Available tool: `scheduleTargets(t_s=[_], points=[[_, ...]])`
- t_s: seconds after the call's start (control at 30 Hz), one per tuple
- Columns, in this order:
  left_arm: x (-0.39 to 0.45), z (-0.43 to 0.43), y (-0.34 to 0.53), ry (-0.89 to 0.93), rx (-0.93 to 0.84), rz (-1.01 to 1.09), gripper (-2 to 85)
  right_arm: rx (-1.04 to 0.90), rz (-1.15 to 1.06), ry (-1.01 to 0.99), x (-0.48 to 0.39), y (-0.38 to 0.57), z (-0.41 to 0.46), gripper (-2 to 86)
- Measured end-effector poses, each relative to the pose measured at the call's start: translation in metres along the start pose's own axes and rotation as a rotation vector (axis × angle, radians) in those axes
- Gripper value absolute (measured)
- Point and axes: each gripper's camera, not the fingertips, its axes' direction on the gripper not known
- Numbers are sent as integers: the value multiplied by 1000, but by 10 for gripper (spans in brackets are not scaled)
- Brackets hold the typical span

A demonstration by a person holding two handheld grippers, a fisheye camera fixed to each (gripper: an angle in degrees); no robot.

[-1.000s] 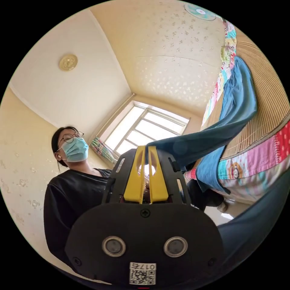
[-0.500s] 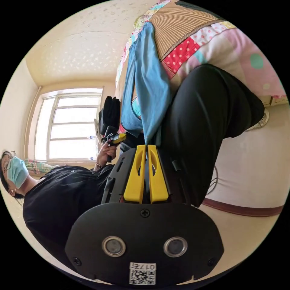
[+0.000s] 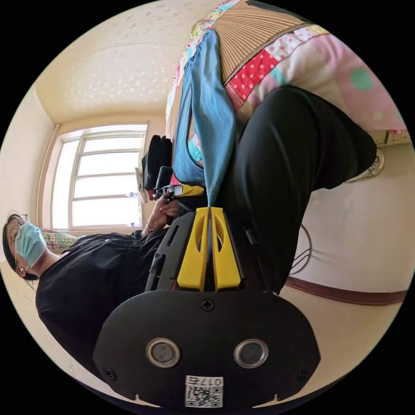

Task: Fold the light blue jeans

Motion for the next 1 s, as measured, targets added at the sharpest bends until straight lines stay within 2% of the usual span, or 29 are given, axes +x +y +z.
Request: scheduleTargets(t_s=[0.1, 0.2, 0.27, 0.37, 0.47, 0.53, 0.67, 0.77, 1.0], points=[[8, 36, -15, -6, -53, 61, 98, -7, 8, 33, -2, -3, 4, 7], [10, 73, -25, -171, -153, 62, 88, 11, -10, 6, -6, -2, 3, 7], [10, 88, -25, -202, -176, 76, 77, 21, -21, 1, -8, -1, 2, 6], [6, 88, -18, -141, -151, 81, 39, 36, -43, -34, -8, 1, -2, 4], [2, 71, -4, -6, -126, 85, 25, 61, -49, -62, -6, 4, -9, 4], [2, 49, 16, 118, -71, 92, 13, 73, -51, -59, -4, 5, -14, 5], [13, 19, 48, 157, 8, 121, 4, 71, -46, -71, 1, 0, -16, 8], [25, -1, 70, 297, 83, 165, 3, 63, -74, -95, -1, -10, -14, 18], [64, -19, 85, 436, 229, 186, 2, 71, -129, -247, -4, -37, -9, 90]])
